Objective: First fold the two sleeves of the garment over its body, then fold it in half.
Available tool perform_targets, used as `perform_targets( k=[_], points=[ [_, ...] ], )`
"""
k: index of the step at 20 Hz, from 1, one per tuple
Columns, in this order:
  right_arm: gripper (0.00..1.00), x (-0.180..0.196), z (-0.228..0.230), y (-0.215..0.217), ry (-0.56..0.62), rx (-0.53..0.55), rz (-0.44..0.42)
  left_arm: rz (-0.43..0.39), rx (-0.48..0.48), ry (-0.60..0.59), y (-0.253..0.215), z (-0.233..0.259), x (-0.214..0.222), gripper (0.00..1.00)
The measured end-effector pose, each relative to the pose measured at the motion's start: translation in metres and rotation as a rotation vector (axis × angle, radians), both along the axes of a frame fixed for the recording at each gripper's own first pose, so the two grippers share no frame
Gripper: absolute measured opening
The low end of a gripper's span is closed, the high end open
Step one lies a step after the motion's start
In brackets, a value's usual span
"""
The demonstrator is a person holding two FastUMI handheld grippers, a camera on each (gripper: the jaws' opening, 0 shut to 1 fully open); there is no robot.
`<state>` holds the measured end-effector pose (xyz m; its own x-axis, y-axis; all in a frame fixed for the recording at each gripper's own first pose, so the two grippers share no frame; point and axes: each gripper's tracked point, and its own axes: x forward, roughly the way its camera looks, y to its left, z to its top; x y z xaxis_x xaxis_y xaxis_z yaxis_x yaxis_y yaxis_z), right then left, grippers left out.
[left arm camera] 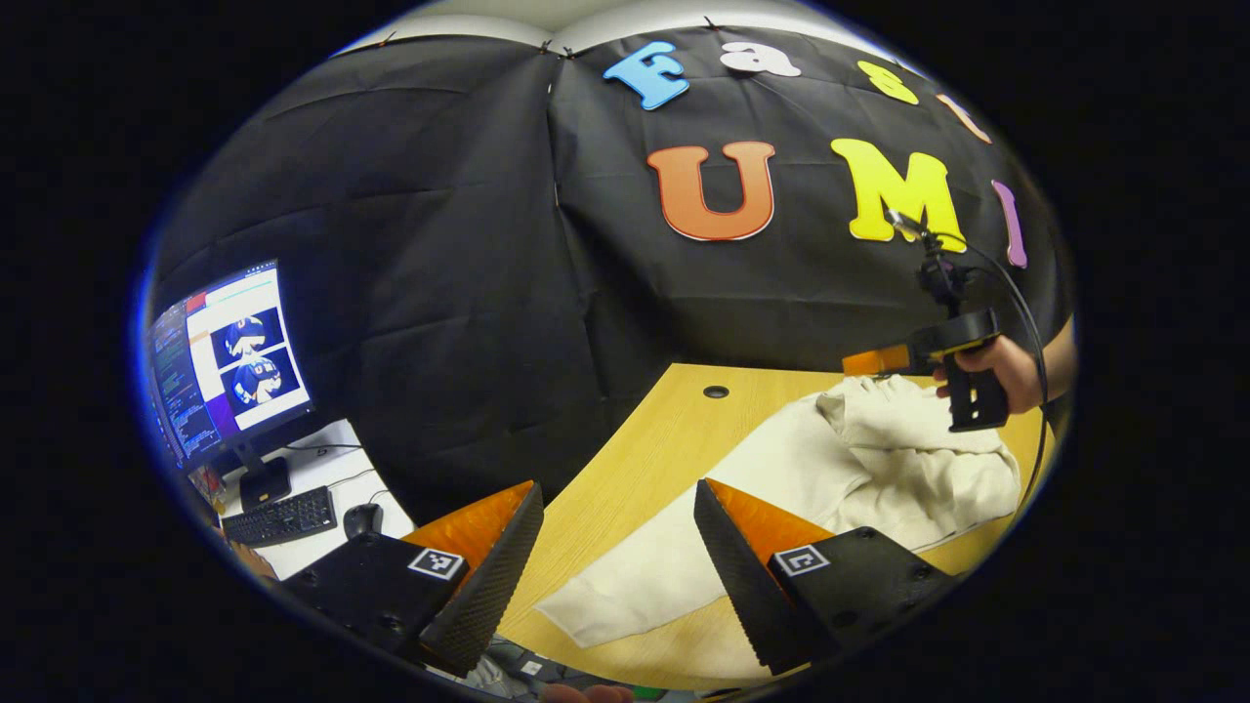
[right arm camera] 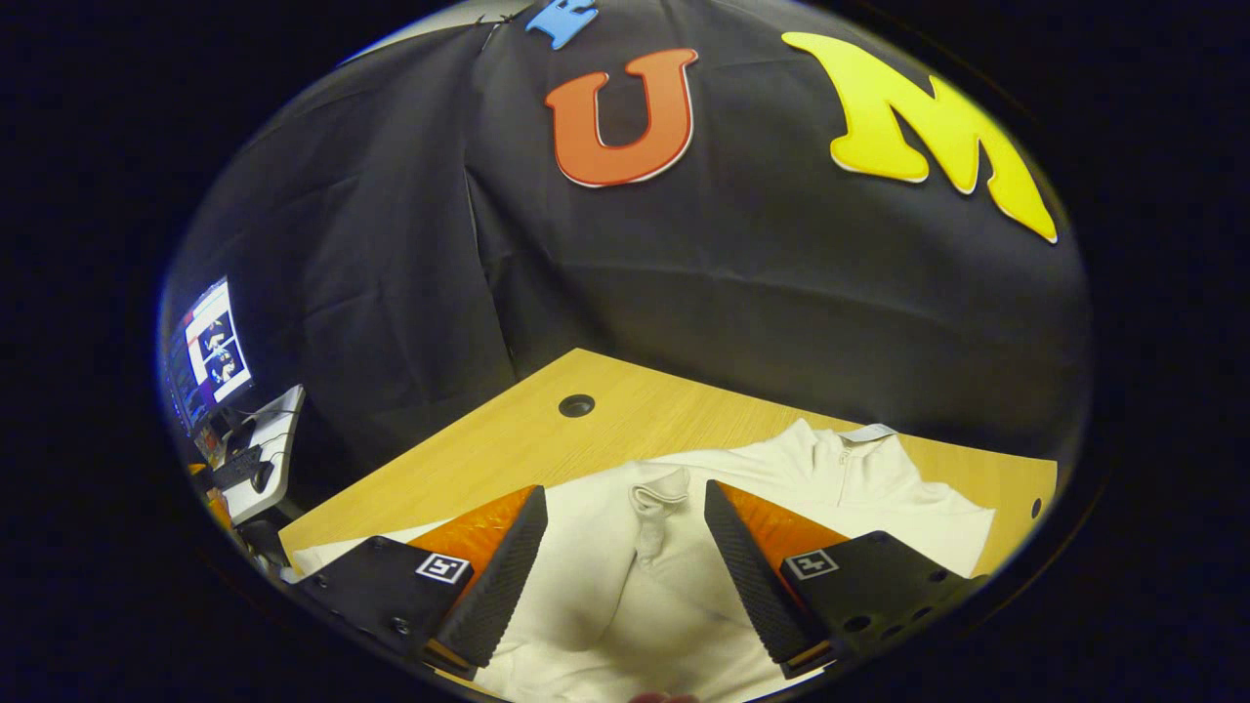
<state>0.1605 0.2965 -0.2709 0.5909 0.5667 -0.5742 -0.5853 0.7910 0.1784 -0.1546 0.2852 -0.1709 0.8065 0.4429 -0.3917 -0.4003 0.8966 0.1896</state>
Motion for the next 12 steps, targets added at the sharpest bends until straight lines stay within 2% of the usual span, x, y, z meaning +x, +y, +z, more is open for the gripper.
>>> perform_targets(
  k=[4,7,12],
  points=[
    [1.0,-0.048,0.048,-0.028,-0.053,0.039,0.038,-0.016,-0.009,0.076,0.007,-0.036,-0.029,0.99],
    [1.0,-0.078,0.076,-0.053,-0.081,0.042,0.062,-0.037,-0.032,0.166,0.017,-0.083,-0.048,1.0],
    [1.0,-0.099,0.099,-0.098,-0.1,0.014,0.039,-0.061,-0.138,0.297,0.032,-0.155,-0.057,1.0]
  ],
)
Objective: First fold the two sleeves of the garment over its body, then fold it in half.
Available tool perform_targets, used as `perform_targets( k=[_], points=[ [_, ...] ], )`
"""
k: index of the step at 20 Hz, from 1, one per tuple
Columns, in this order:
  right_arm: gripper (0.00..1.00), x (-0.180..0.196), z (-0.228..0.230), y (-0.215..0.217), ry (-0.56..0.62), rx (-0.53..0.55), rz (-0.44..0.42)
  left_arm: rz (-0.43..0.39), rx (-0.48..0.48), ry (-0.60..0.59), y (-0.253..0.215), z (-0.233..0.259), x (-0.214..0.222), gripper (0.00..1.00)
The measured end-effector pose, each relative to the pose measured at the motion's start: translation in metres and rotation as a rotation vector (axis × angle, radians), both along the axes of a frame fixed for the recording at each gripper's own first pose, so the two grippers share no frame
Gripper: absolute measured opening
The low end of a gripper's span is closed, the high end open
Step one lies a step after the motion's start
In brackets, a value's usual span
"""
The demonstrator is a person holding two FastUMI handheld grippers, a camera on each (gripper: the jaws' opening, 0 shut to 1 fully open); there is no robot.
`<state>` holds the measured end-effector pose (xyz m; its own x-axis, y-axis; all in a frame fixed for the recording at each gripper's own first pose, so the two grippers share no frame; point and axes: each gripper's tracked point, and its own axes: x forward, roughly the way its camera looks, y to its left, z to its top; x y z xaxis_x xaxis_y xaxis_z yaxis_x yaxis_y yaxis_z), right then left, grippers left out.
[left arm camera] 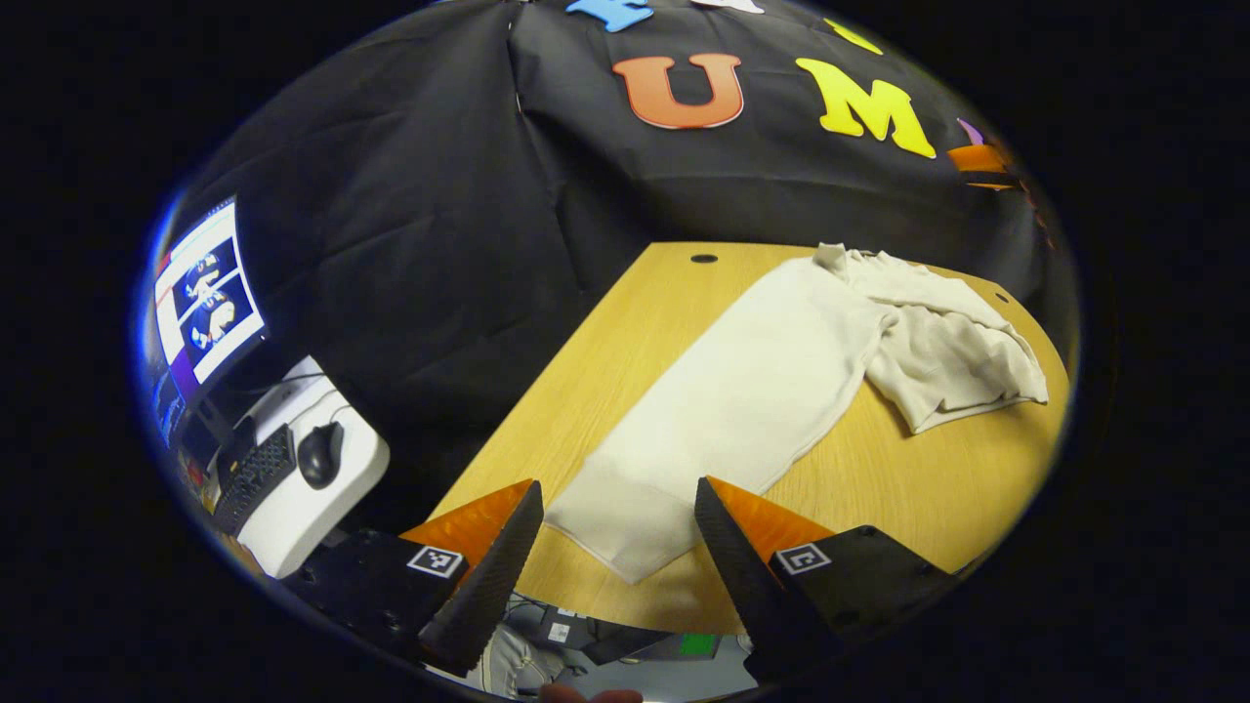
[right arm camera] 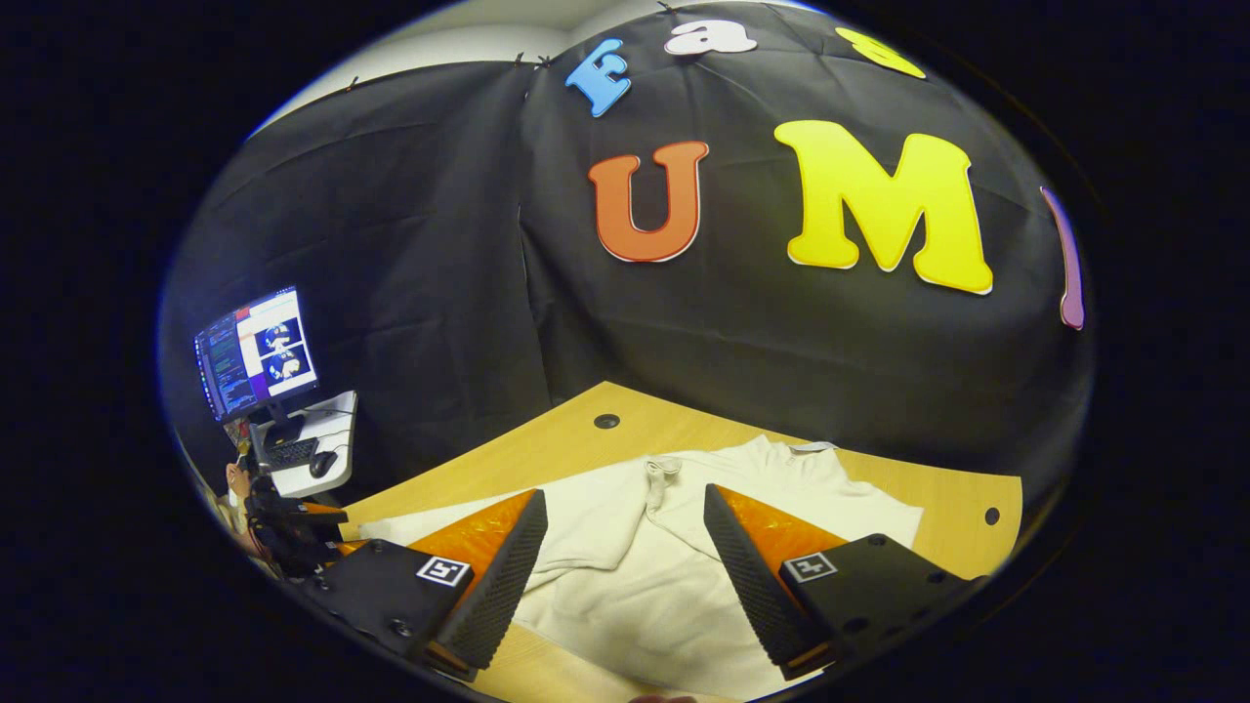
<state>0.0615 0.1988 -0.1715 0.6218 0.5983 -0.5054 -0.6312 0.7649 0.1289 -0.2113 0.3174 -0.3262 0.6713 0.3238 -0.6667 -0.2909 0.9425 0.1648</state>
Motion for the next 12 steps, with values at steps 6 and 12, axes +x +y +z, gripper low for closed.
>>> perform_targets(
  k=[6,12],
  points=[
    [1.0,0.005,0.019,-0.029,-0.005,0.005,-0.07,-0.054,-0.06,0.022,0.014,-0.018,0.006,1.0],
    [1.0,-0.009,0.025,-0.029,0.005,0.025,-0.065,-0.033,-0.165,0.042,0.003,-0.023,0.005,0.88]
  ],
)
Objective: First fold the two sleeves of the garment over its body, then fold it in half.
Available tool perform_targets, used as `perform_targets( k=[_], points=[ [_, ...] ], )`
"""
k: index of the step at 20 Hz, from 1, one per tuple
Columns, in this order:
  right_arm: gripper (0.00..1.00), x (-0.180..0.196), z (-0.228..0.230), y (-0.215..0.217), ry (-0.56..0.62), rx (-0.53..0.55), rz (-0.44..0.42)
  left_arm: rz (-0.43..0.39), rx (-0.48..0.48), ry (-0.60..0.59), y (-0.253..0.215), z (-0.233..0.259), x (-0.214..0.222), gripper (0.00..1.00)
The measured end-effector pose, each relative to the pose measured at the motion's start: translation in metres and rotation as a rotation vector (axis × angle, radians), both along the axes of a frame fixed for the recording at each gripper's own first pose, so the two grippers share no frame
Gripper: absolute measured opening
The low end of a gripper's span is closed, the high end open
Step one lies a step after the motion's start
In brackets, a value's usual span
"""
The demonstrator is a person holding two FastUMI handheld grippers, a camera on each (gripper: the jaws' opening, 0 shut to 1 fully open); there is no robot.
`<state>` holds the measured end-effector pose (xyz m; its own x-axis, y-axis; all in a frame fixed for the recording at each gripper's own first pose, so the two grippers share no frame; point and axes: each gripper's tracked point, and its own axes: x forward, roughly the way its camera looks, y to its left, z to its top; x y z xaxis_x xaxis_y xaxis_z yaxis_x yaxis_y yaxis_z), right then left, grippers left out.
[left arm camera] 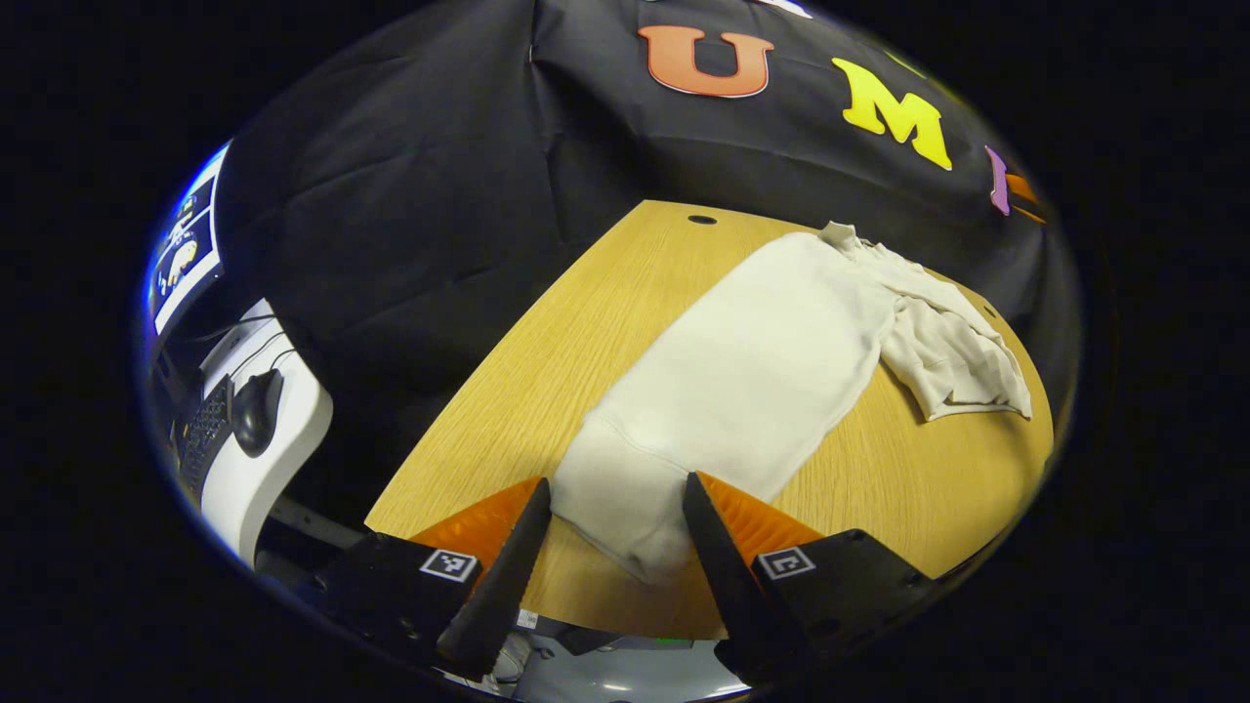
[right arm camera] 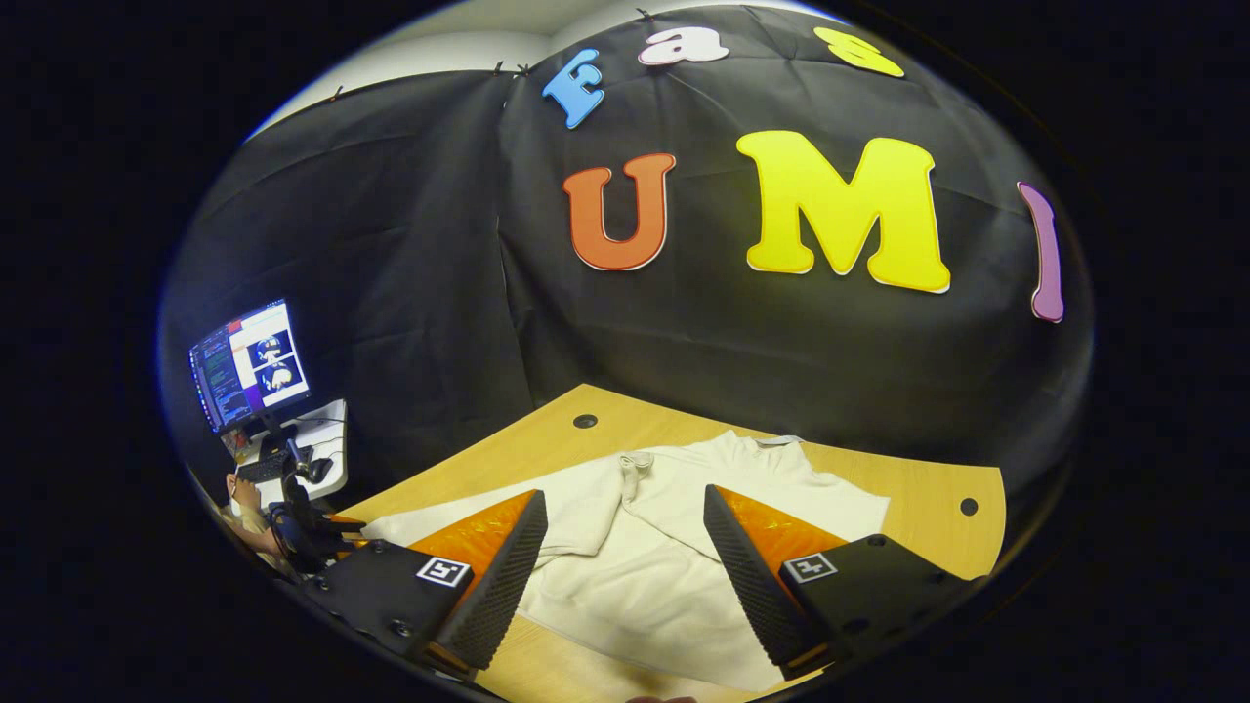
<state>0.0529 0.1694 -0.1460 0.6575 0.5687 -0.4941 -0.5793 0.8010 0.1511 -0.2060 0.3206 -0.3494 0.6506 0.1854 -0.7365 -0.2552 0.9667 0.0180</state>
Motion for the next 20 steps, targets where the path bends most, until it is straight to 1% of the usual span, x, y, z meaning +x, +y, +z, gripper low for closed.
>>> perform_targets(
  k=[1,2,3,4,5,6,7,8,9,11,14,17,20],
  points=[
    [1.0,-0.002,-0.001,0.0,0.004,0.003,-0.001,-0.007,-0.012,-0.005,-0.005,-0.001,0.003,0.76],
    [1.0,-0.004,-0.001,-0.001,0.009,0.004,-0.001,-0.01,-0.014,-0.007,-0.009,0.0,0.004,0.6],
    [1.0,-0.007,-0.003,-0.003,0.017,0.003,0.001,-0.013,-0.025,-0.013,-0.012,0.0,0.006,0.39],
    [1.0,-0.009,-0.006,-0.006,0.024,-0.002,0.0,0.0,-0.033,-0.019,-0.012,0.001,0.005,0.33],
    [1.0,-0.009,-0.008,-0.01,0.029,-0.005,-0.002,0.02,-0.053,-0.026,-0.013,0.002,0.006,0.18],
    [1.0,-0.009,-0.008,-0.013,0.031,-0.005,-0.007,0.052,-0.088,-0.031,-0.013,0.002,0.007,0.14],
    [1.0,-0.009,-0.007,-0.015,0.029,-0.001,-0.012,0.079,-0.128,-0.039,-0.015,0.004,0.007,0.05],
    [1.0,-0.009,-0.006,-0.019,0.028,0.0,-0.018,0.097,-0.155,-0.047,-0.016,0.007,0.008,0.05],
    [1.0,-0.009,-0.005,-0.023,0.027,0.004,-0.024,0.105,-0.158,-0.052,-0.015,0.011,0.009,0.03],
    [1.0,-0.009,-0.002,-0.029,0.024,0.011,-0.037,0.105,-0.161,-0.045,-0.017,0.017,0.01,0.03],
    [1.0,-0.009,-0.001,-0.037,0.028,0.023,-0.052,0.1,-0.17,-0.07,-0.024,0.035,0.021,0.03],
    [1.0,-0.013,0.002,-0.043,0.031,0.044,-0.063,0.072,-0.163,-0.12,-0.033,0.067,0.043,0.03],
    [1.0,-0.018,0.007,-0.055,0.025,0.057,-0.063,0.023,-0.158,-0.185,-0.048,0.099,0.076,0.03]
  ],
)
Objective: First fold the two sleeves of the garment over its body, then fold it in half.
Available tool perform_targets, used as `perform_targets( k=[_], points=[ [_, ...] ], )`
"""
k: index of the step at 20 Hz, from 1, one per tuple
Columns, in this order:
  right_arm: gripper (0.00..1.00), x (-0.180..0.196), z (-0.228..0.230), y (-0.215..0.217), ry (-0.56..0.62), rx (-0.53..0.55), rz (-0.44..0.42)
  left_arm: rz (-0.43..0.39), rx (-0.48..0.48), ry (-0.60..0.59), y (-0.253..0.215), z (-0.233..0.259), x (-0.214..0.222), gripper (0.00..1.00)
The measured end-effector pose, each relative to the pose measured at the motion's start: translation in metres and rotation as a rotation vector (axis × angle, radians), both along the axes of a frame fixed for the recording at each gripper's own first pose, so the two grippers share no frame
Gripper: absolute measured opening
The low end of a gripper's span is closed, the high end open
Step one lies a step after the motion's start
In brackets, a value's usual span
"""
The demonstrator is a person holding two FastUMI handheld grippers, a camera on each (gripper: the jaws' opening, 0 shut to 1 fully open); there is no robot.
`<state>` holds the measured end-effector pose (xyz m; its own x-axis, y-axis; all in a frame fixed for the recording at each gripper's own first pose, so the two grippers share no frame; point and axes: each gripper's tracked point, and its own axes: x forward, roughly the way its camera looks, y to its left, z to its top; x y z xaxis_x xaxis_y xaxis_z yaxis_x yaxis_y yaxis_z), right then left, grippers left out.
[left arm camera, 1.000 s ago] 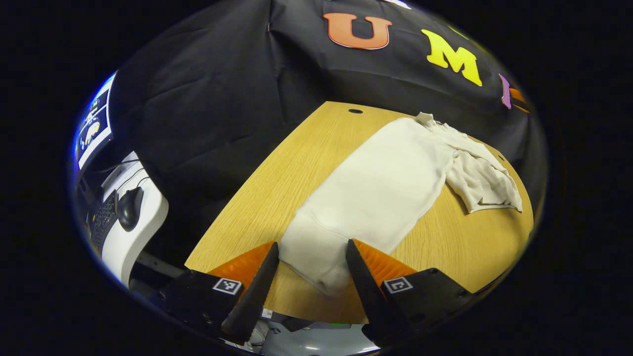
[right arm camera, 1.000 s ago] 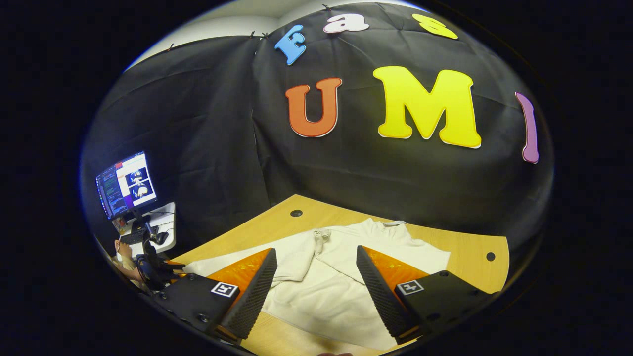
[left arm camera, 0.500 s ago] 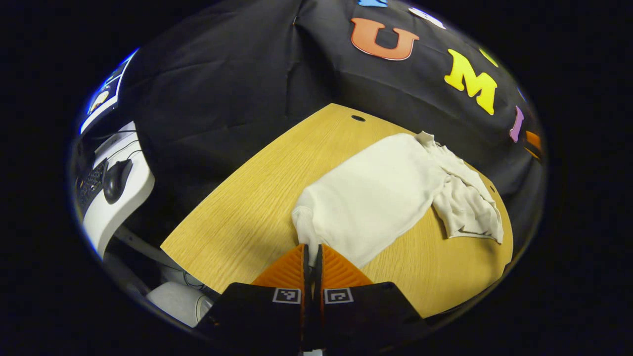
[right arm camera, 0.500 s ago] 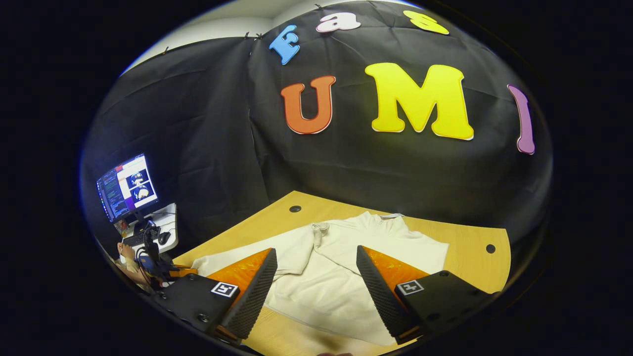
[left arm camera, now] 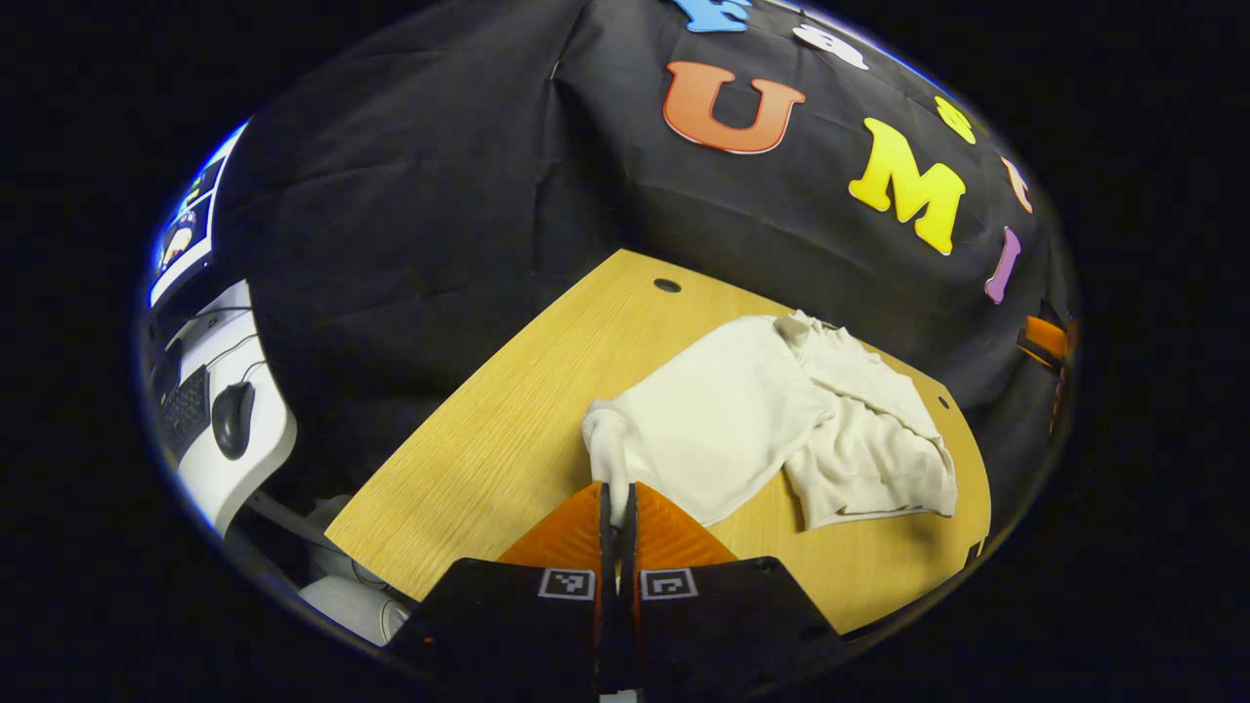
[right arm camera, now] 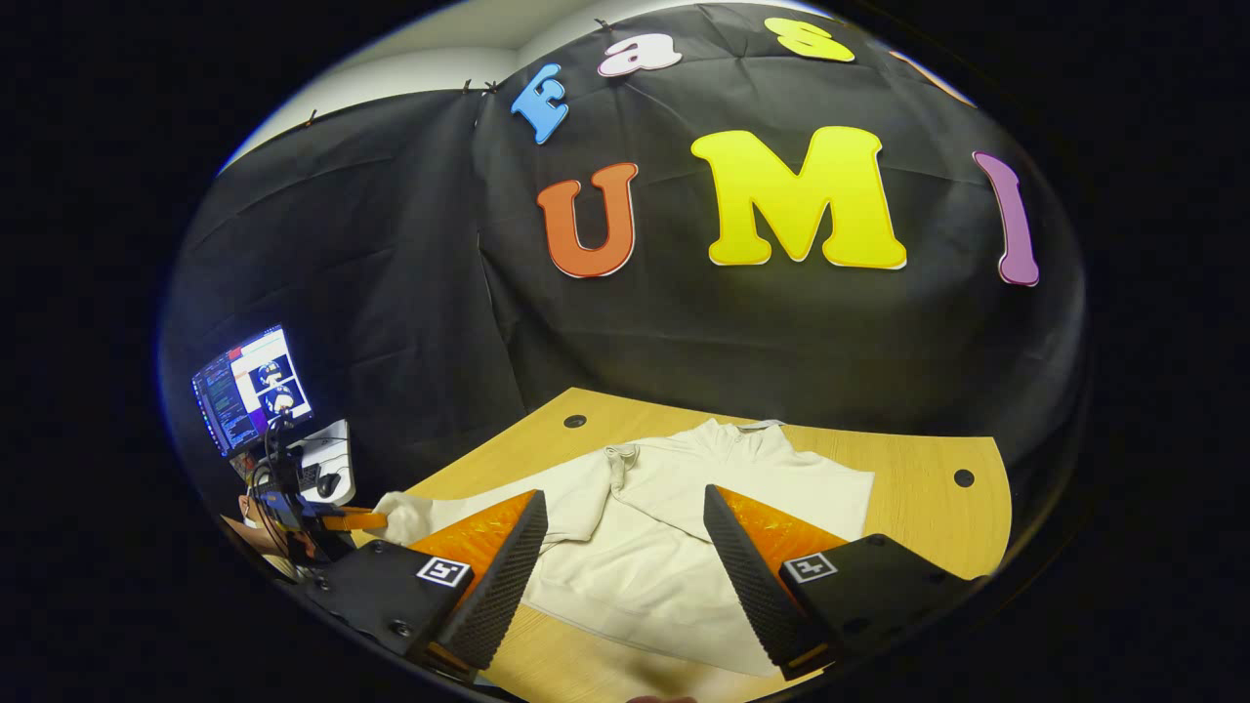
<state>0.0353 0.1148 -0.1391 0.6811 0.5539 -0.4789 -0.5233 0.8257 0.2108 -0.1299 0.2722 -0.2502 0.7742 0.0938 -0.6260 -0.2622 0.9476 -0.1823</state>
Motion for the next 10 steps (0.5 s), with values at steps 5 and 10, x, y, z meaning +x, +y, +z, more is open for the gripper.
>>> perform_targets(
  k=[5,10],
  points=[
    [1.0,-0.013,0.016,-0.037,-0.017,0.028,-0.066,-0.085,-0.015,-0.092,-0.036,0.049,0.064,0.03],
    [1.0,-0.026,0.025,-0.097,-0.037,0.028,-0.176,-0.182,-0.006,-0.162,-0.071,0.088,0.135,0.03]
  ],
)
